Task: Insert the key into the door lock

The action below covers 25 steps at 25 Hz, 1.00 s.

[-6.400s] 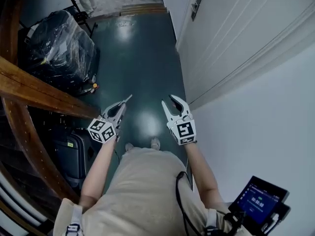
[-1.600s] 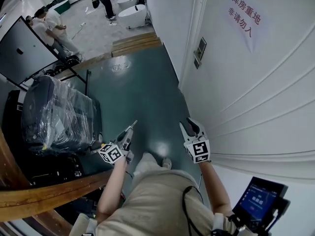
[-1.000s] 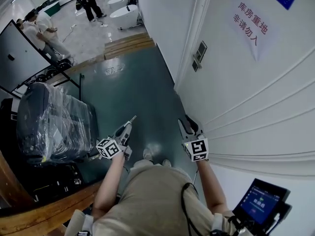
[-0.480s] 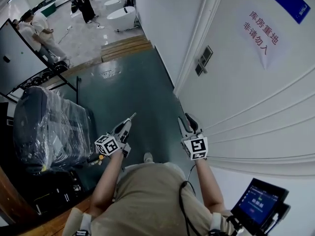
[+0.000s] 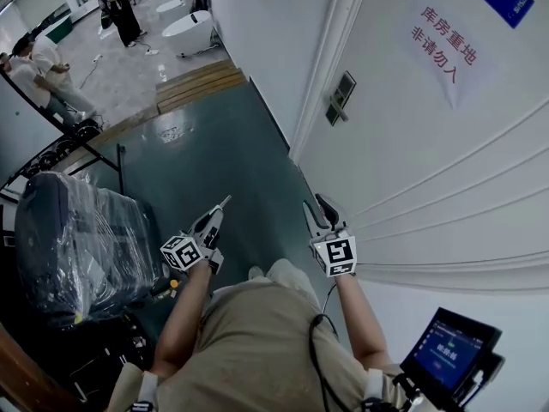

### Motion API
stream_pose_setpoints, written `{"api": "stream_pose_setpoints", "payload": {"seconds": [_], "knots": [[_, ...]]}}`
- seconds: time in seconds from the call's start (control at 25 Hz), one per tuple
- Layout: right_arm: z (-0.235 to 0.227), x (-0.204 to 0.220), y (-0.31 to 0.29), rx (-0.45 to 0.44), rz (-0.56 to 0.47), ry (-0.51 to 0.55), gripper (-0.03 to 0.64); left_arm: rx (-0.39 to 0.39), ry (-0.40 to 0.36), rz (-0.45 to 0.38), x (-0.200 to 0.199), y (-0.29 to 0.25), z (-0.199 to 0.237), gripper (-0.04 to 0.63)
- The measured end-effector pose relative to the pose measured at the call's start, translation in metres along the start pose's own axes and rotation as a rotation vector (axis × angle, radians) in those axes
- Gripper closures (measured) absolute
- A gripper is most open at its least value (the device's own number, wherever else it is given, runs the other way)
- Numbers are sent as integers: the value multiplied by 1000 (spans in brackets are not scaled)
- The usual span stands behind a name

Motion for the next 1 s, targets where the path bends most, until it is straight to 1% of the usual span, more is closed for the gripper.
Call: {"api": "stream_pose_setpoints", "payload": {"seconds": [0.2,0.36,0.52,0.76,0.88,1.0], "knots": [[-26,2,3,49,4,-5,486,36,-6,37,-1,-31,-4,563],[-50,8,-2,65,15,-13,486,56,-9,56,-4,-59,-8,563],[-76,7,-15,65,17,-21,486,59,-10,69,-10,-85,-14,563],[-121,-7,-38,61,-1,-3,486,57,-12,88,-14,-134,-16,563],[-141,-12,-44,54,2,16,486,48,-16,103,-17,-161,-25,563],[-177,-4,-49,45,10,19,486,46,-18,108,-10,-198,-36,563]]}}
Point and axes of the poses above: the fingertips, and each gripper's own axes: y backward along the fingers, z to its left, x out of its underside, the point moved 2 cm from there along y, backward along the fingers
